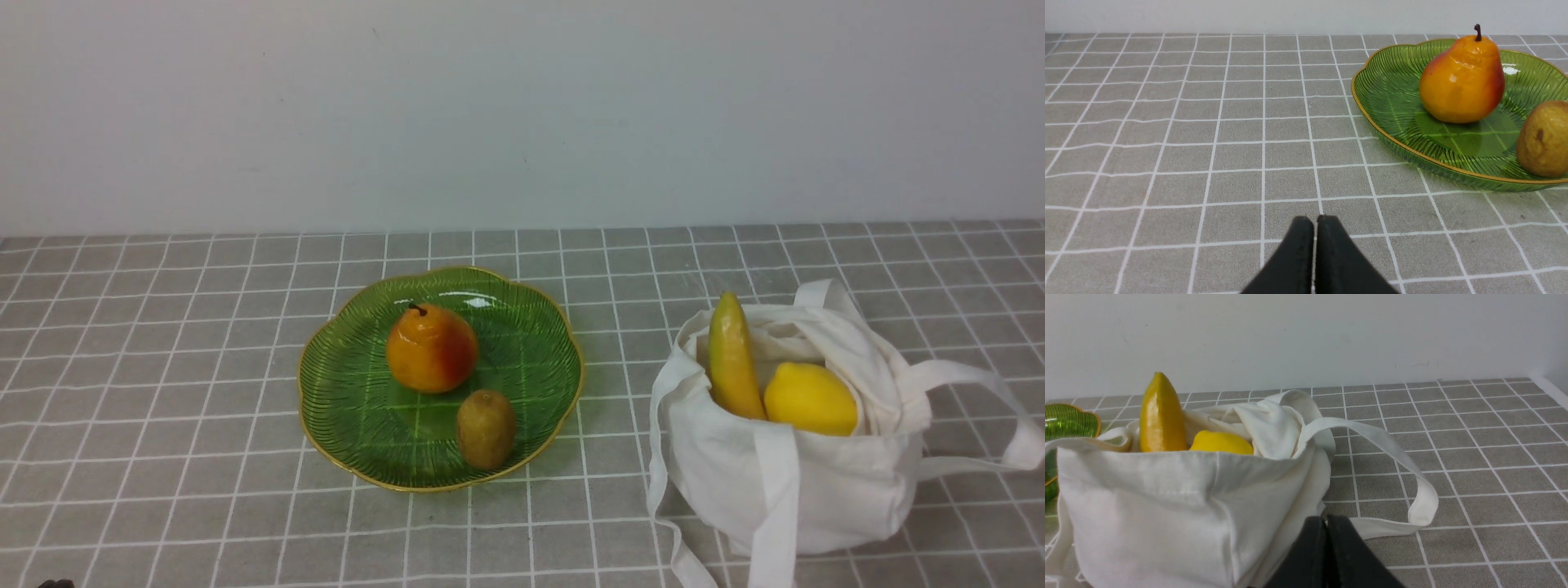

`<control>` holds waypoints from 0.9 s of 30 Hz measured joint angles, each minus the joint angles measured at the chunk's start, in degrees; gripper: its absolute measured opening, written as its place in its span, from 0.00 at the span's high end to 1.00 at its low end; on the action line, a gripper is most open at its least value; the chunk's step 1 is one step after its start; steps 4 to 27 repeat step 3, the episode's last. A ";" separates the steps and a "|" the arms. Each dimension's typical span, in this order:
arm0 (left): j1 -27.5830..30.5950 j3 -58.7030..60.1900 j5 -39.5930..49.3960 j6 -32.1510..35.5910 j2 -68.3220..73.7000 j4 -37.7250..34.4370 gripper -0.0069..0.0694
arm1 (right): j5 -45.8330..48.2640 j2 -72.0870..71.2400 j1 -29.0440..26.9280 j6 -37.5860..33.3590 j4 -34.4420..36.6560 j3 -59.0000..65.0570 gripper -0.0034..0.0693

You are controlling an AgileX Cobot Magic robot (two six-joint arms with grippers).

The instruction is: Take the fruit out of the bag on the grey coffee tablecloth and place them on the plate.

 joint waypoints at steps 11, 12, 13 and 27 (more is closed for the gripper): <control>0.00 0.00 0.00 0.00 0.00 0.00 0.92 | 0.00 0.00 0.00 0.00 0.00 0.00 0.97; 0.00 0.00 0.00 0.00 0.00 0.00 0.92 | 0.00 0.00 0.00 0.00 0.00 0.00 0.97; 0.00 0.00 0.00 0.00 0.00 0.00 0.92 | 0.00 0.00 0.00 0.00 0.00 0.00 0.97; 0.00 0.00 0.00 0.00 0.00 0.00 0.92 | 0.00 0.00 0.00 0.00 0.00 0.00 0.97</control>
